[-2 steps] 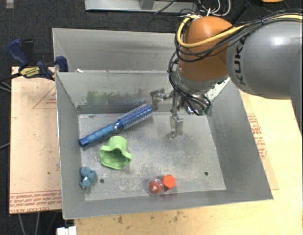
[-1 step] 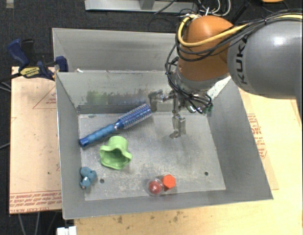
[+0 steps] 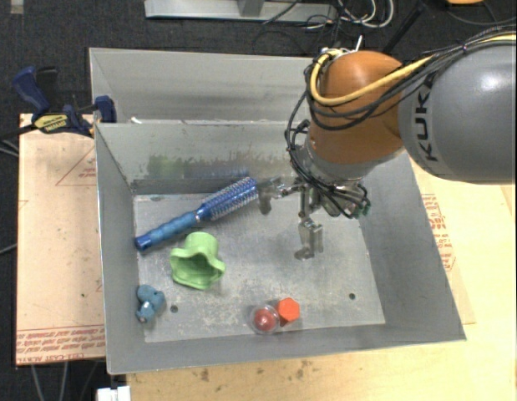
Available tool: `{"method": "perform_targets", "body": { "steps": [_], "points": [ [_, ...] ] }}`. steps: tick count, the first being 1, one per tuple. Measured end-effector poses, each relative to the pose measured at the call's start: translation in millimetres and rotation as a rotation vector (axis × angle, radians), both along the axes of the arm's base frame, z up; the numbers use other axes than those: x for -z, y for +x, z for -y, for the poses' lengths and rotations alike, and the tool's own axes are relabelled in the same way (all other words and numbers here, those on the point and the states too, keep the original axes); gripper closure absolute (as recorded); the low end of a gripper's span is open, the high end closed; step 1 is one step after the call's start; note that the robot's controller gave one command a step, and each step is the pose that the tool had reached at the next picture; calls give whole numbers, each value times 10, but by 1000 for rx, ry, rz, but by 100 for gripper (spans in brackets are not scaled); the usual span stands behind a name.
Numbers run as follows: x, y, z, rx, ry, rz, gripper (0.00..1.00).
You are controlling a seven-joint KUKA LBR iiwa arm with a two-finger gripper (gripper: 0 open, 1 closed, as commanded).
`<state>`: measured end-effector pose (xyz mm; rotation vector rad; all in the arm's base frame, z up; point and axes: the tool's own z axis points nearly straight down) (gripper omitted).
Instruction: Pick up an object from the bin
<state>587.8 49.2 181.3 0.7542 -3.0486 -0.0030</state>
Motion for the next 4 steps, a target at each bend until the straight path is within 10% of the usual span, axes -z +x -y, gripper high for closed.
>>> {"method": "perform_targets", "body": {
  "steps": [1,2,3,4],
  "points": [
    [-65,-30,721,97,-3,3,0],
    [-10,628,-49,91,5,10,0],
    [112,556,-3,77,0,3,0],
    [100,-705,19,57,-1,-4,0]
  ]
}}
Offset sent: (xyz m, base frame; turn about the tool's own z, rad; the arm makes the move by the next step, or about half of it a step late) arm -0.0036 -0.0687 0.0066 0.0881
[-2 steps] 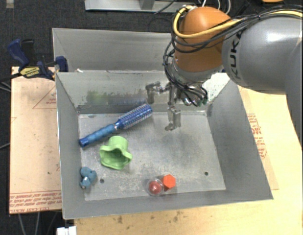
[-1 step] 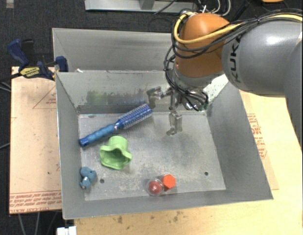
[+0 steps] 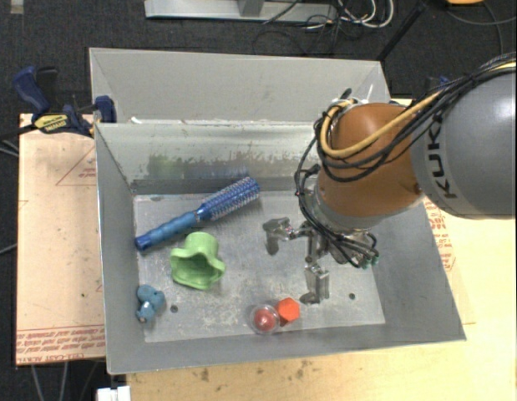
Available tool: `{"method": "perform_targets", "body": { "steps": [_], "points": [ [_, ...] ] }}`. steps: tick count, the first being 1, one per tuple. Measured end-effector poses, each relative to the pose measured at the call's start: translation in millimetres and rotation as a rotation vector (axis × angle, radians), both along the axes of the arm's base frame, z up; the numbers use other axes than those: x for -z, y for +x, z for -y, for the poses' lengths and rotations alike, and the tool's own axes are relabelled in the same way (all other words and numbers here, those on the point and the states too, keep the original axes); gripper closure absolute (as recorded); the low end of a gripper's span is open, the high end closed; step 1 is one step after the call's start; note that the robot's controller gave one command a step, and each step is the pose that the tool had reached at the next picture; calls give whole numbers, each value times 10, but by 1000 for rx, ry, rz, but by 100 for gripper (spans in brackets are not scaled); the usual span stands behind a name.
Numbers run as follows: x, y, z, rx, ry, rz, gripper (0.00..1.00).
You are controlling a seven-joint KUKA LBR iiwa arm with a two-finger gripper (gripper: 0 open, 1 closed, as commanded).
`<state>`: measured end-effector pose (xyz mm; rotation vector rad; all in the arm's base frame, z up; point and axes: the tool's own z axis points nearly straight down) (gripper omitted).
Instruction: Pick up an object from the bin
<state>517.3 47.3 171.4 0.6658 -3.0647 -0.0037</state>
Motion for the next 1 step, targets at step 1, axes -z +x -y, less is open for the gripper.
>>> {"method": "perform_targets", "body": {
  "steps": [1],
  "points": [
    [909,-340,259,76,2,19,0]
  ]
}}
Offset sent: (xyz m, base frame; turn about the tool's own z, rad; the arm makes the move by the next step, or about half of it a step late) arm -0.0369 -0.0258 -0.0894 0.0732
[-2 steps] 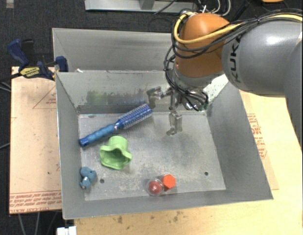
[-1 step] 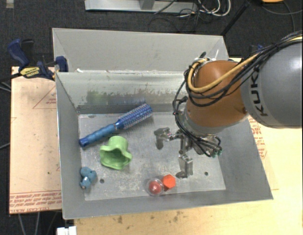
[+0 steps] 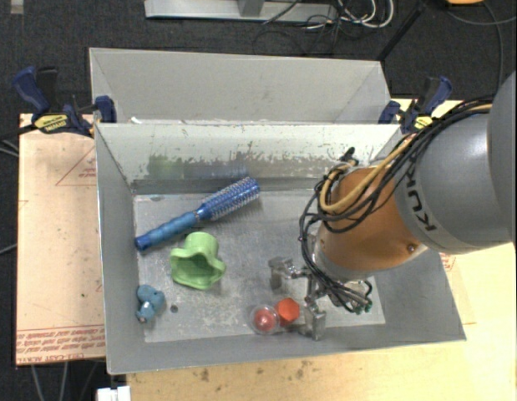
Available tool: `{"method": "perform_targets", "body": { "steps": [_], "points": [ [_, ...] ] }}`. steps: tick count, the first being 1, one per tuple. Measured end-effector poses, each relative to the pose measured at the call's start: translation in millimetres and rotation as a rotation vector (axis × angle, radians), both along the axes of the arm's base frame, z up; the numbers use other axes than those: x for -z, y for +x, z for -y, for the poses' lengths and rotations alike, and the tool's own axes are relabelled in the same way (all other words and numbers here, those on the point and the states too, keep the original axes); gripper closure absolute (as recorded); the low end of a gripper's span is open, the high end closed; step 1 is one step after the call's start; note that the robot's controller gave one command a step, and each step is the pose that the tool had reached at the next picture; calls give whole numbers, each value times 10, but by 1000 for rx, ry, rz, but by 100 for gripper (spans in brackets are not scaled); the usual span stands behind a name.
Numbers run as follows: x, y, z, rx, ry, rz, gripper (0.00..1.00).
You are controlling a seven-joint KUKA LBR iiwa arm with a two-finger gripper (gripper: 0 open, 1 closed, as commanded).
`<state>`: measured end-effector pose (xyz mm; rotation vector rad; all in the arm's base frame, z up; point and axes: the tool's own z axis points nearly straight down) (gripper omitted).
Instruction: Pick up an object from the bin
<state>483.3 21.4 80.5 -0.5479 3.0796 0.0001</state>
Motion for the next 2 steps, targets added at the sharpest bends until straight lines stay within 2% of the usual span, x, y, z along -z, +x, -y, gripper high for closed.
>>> {"method": "perform_targets", "body": {
  "steps": [1,2],
  "points": [
    [-19,-17,-9,-4,-1,-10,100],
    [-1517,41,-92,72,0,-2,100]
  ]
}}
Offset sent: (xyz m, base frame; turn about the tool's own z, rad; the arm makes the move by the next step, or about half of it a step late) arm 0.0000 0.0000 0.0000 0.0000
